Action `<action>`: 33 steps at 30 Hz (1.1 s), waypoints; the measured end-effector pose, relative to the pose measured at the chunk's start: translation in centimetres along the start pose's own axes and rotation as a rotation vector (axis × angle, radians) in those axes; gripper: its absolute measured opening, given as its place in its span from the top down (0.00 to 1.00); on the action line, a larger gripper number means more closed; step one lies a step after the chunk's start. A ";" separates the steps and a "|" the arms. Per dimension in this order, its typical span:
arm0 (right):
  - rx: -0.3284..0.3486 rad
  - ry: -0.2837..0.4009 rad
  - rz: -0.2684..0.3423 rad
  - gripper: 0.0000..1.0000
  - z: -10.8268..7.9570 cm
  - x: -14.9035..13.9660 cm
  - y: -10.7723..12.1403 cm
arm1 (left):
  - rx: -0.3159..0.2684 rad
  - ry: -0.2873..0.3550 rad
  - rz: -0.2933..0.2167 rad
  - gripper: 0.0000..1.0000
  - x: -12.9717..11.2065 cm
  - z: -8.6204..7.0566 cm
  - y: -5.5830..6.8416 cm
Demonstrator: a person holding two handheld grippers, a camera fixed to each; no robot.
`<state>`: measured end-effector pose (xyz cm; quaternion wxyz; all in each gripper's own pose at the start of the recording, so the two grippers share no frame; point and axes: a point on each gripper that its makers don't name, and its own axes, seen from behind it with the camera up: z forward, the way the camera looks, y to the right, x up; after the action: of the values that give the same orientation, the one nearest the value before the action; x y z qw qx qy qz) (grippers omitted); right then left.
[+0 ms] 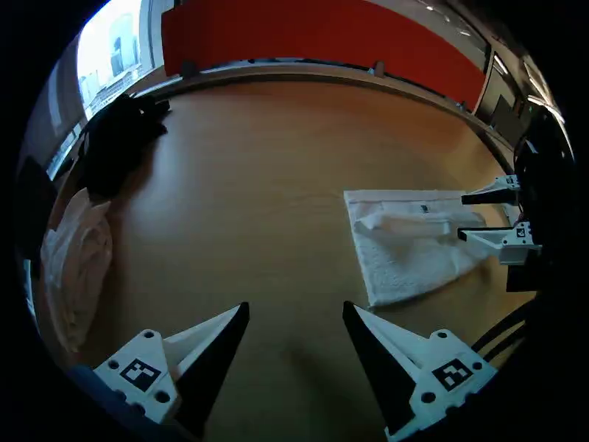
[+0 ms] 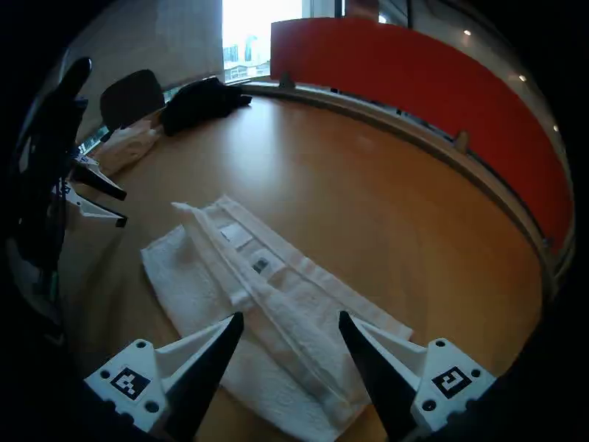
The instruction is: Fold towel
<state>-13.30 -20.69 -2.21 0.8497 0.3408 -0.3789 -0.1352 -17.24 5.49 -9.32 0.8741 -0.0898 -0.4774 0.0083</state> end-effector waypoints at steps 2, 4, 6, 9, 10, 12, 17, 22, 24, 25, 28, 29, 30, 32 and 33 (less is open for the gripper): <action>0.005 -0.001 -0.004 0.00 0.3 0.1 -0.4 | 0.004 -0.003 -0.008 0.06 -0.3 -0.2 -0.3; 0.007 -0.004 -0.007 0.00 0.5 0.1 -0.6 | 0.006 -0.006 -0.012 0.06 -0.6 -0.3 -0.6; 0.008 -0.007 -0.009 0.00 0.7 0.1 -0.7 | 0.008 -0.008 -0.014 0.06 -0.8 -0.4 -0.8; 0.009 -0.009 -0.011 0.00 0.9 0.1 -0.8 | 0.011 -0.009 -0.013 0.06 -1.1 -0.5 -1.0; 0.008 -0.010 -0.012 0.00 0.9 0.1 -0.8 | 0.012 -0.009 -0.013 0.06 -1.1 -0.6 -1.1; 0.007 -0.012 -0.013 0.00 1.0 0.1 -0.8 | 0.013 -0.008 -0.016 0.06 -1.2 -0.7 -1.2; 0.000 -0.015 -0.017 0.00 1.3 0.5 -0.5 | 0.013 -0.008 -0.027 0.06 -1.5 -0.9 -1.3; -0.007 -0.013 -0.027 0.00 1.5 1.2 0.2 | 0.014 -0.005 -0.034 0.06 -1.7 -1.3 -1.5; -0.011 -0.012 -0.034 0.00 1.6 1.6 0.6 | 0.015 -0.004 -0.037 0.06 -1.7 -1.4 -1.6; -0.014 -0.011 -0.037 0.00 1.7 1.8 0.9 | 0.016 -0.004 -0.038 0.06 -1.8 -1.5 -1.6; -0.022 -0.011 -0.045 0.00 1.9 2.3 1.6 | 0.017 -0.002 -0.041 0.06 -1.9 -1.8 -1.7; -0.026 -0.011 -0.047 0.00 2.0 2.5 1.9 | 0.018 -0.002 -0.042 0.06 -2.0 -1.9 -1.8; -0.028 -0.011 -0.048 0.00 2.1 2.7 2.1 | 0.019 -0.002 -0.043 0.06 -2.0 -2.0 -1.8; -0.031 -0.011 -0.049 0.00 2.3 3.2 2.6 | 0.020 -0.003 -0.045 0.06 -2.2 -2.1 -1.9; -0.033 -0.011 -0.050 0.00 2.3 3.4 2.8 | 0.020 -0.003 -0.046 0.06 -2.3 -2.2 -1.9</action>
<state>-12.82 -21.40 2.67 0.8494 0.3356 -0.3726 -0.1644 -16.74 3.05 -12.08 0.8743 -0.0699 -0.4803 -0.0069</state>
